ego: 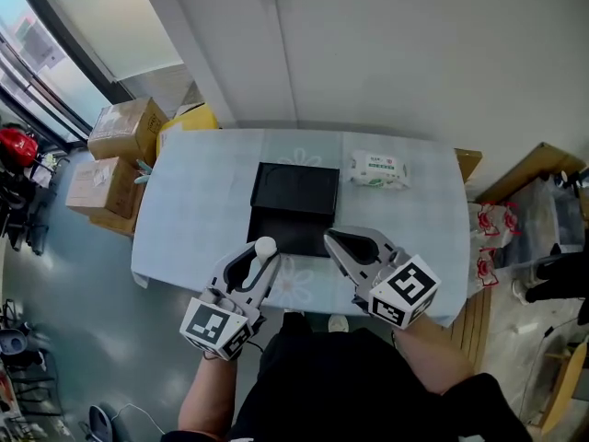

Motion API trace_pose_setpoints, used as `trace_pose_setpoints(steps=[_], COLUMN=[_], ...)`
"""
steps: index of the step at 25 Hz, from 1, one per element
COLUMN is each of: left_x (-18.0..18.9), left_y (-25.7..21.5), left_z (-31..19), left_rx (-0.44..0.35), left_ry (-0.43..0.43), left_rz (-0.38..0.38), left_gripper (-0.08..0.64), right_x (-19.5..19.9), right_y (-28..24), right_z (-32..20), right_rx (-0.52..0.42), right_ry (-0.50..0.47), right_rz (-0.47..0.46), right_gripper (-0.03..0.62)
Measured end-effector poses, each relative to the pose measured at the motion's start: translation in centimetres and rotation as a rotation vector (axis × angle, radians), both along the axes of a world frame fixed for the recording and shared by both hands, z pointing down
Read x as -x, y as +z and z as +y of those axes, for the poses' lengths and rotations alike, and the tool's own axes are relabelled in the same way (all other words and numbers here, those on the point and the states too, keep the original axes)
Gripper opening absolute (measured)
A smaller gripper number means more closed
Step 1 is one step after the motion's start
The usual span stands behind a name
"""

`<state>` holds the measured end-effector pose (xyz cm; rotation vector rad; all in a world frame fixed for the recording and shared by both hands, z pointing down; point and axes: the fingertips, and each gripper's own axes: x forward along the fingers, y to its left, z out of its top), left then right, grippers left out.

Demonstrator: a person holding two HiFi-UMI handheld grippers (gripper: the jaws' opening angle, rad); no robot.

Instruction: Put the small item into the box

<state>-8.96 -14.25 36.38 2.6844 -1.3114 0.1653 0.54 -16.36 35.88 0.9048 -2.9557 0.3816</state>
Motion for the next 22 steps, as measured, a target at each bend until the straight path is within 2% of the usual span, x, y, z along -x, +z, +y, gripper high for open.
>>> trace_pose_setpoints(steps=[9, 19, 22], left_x=[1.3, 2.1, 1.9], left_y=[2.0, 5.9, 7.5], left_z=[-5.0, -9.2, -10.2], left_rx=[0.05, 0.083, 0.102], left_ry=[0.068, 0.166, 0.198], left_rz=[-0.019, -0.093, -0.139], left_gripper=[0.137, 0.137, 0.137], right_x=[1.3, 2.4, 2.3], right_y=[1.3, 3.4, 4.3], right_z=[-3.7, -7.1, -7.9], right_rx=[0.033, 0.094, 0.117], right_ry=[0.072, 0.138, 0.163], right_rz=[0.007, 0.011, 0.016], right_gripper=[0.009, 0.009, 0.009])
